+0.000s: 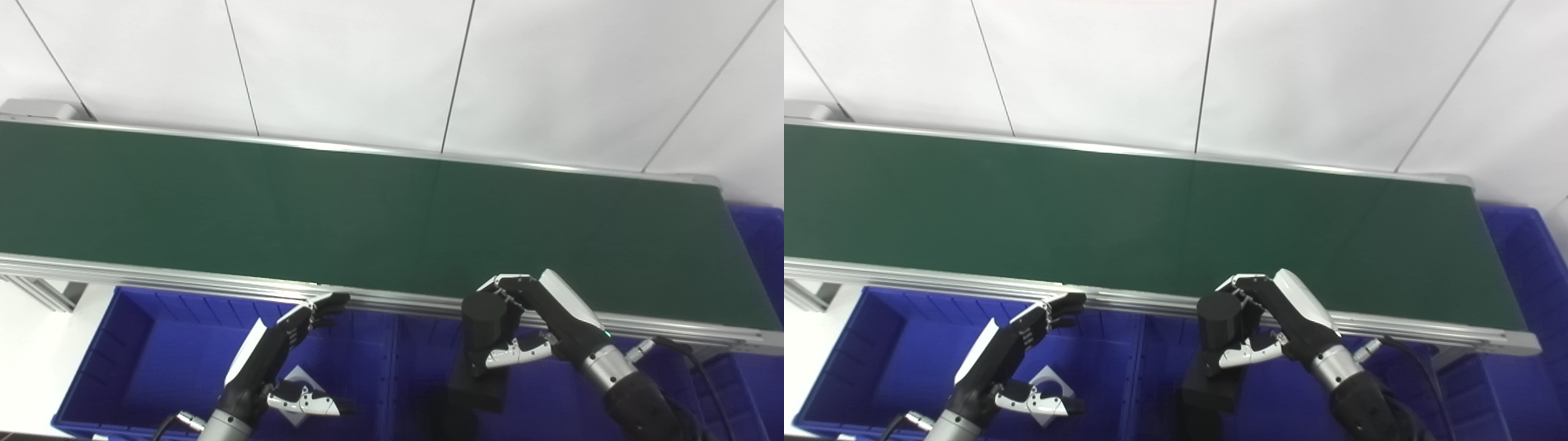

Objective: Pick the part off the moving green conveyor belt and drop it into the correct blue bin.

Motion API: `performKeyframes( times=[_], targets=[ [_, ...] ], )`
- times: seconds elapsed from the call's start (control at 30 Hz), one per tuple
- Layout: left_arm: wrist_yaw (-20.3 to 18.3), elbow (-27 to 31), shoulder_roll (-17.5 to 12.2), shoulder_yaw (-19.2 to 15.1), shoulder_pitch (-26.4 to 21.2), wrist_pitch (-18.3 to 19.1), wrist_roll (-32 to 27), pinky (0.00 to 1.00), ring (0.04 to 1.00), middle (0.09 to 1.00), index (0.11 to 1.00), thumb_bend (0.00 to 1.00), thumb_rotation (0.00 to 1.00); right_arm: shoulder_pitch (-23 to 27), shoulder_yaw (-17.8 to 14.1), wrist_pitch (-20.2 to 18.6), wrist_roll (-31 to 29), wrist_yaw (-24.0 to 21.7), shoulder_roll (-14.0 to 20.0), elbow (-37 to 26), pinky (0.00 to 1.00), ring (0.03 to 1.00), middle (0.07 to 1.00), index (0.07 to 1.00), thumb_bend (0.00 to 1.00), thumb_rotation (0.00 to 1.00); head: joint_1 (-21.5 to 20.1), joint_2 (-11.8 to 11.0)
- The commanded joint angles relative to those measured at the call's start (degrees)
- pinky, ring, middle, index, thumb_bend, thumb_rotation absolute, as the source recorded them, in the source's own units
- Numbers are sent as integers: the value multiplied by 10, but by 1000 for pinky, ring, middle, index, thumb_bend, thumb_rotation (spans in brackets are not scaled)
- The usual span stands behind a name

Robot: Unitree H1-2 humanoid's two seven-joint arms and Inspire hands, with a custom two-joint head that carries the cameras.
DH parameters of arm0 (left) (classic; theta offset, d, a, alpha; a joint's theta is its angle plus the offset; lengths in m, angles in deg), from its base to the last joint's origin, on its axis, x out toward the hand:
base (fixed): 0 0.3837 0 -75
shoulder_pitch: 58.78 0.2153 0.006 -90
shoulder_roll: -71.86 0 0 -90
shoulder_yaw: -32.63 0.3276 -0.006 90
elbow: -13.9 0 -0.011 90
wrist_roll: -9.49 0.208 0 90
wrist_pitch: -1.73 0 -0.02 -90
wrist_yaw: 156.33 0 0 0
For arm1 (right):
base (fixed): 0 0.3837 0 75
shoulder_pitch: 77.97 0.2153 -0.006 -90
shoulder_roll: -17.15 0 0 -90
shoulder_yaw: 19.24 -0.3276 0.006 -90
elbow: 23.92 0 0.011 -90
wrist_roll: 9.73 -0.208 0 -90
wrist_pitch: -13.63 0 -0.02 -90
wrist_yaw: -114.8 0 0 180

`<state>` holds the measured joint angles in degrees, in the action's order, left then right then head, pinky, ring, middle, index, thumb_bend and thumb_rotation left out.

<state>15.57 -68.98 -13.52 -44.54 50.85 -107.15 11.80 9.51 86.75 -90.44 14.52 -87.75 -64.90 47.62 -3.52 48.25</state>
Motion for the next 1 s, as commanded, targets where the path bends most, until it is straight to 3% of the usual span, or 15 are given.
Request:
performKeyframes(
  times=[0.0, 0.37, 0.53, 0.63, 0.7, 0.73, 0.77, 0.8, 0.97],
  targets=[
    [-3, 19, 0, -6, 0, -3, -9, 783, 831, 854, 822, 873, 105, 17, 0, -6, 12, -8, 13, -8, 409, 387, 489, 572, 501, 0, 0, 2],
    [-17, 33, 3, -18, 3, 16, -17, 784, 835, 852, 817, 877, 80, 35, 36, 11, 98, -40, 60, 41, 403, 394, 492, 567, 504, 0, -4, 7],
    [-21, 36, 1, -21, 2, 18, -13, 781, 831, 851, 817, 872, 73, 54, 57, -8, 145, -72, 81, 60, 421, 394, 497, 560, 506, 0, -7, 8],
    [-25, 34, 1, -23, 2, 16, -21, 790, 835, 855, 816, 873, 53, 64, 71, -17, 170, -100, 90, 66, 354, 417, 517, 498, 513, 0, -7, 8],
    [-27, 32, 0, -23, 1, 13, -20, 792, 836, 856, 818, 868, 49, 73, 87, -36, 201, -139, 95, 61, 480, 614, 687, 498, 513, 92, -8, 8],
    [-27, 33, 0, -24, 1, 14, -18, 792, 836, 855, 818, 868, 50, 78, 95, -45, 214, -157, 95, 58, 516, 653, 719, 550, 563, 102, -8, 9],
    [-27, 33, 0, -24, 1, 15, -17, 790, 834, 854, 816, 870, 54, 81, 100, -51, 223, -169, 95, 55, 617, 757, 807, 687, 659, 153, -8, 9],
    [-27, 35, 0, -24, 1, 18, -18, 790, 833, 853, 816, 871, 56, 82, 102, -56, 229, -177, 94, 50, 668, 807, 847, 749, 707, 187, -8, 9],
    [-31, 40, -6, -24, -3, 26, -1, 795, 837, 855, 824, 870, 98, 71, 99, -61, 234, -204, 87, 12, 790, 898, 915, 861, 808, 336, -10, 10]
  ],
)
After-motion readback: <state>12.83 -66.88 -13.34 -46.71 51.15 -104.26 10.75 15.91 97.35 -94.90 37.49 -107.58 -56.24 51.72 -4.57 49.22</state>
